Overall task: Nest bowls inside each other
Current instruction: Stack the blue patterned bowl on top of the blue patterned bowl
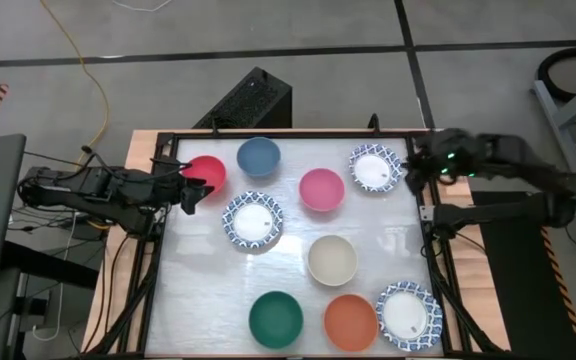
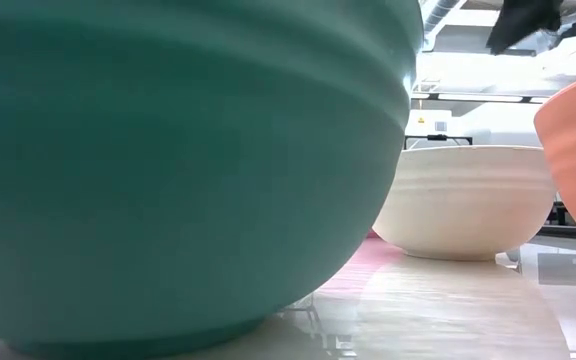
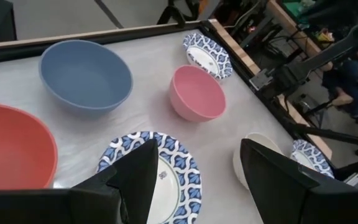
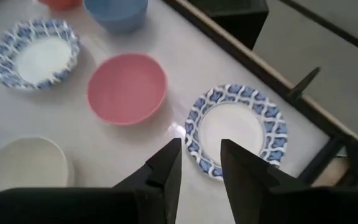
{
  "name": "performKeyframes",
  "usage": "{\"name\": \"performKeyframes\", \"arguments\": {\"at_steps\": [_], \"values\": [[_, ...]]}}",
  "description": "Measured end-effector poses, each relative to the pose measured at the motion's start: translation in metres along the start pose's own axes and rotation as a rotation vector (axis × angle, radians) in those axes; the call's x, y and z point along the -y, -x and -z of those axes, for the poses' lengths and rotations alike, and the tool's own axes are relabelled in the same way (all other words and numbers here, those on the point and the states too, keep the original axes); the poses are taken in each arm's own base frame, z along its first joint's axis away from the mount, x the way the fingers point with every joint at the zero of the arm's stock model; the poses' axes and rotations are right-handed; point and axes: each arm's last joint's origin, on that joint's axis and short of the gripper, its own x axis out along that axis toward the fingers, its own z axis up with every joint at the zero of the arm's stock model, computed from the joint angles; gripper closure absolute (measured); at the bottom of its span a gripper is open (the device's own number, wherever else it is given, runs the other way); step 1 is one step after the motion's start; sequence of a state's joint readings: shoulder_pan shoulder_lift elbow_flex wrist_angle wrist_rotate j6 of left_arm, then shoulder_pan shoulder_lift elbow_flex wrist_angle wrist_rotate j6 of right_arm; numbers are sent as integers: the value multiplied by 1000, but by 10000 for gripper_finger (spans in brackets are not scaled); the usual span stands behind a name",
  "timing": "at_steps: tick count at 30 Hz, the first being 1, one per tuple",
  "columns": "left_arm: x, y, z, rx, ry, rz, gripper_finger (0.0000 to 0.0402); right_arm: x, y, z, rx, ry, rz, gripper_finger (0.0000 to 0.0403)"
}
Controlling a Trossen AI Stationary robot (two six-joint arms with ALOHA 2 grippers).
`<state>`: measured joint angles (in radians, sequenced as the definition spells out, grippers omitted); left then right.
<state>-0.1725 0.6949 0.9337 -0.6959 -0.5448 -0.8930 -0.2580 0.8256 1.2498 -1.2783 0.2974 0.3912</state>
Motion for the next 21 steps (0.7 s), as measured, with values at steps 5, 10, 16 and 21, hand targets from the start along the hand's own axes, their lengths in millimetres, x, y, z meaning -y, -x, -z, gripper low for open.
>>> {"name": "performKeyframes", "arguments": {"at_steps": [5, 10, 16, 21], "values": [[2, -4, 2, -5, -13, -19, 184, -7, -38, 13, -58, 99, 21, 235], [5, -14, 6, -27, -58, -48, 184, -13, -72, 22, -144, 178, 75, 171], [10, -26, 12, -57, -117, -81, 184, -17, -104, 28, -253, 255, 142, 116], [11, -32, 15, -71, -141, -99, 184, -24, -131, 33, -339, 370, 149, 111]]}}
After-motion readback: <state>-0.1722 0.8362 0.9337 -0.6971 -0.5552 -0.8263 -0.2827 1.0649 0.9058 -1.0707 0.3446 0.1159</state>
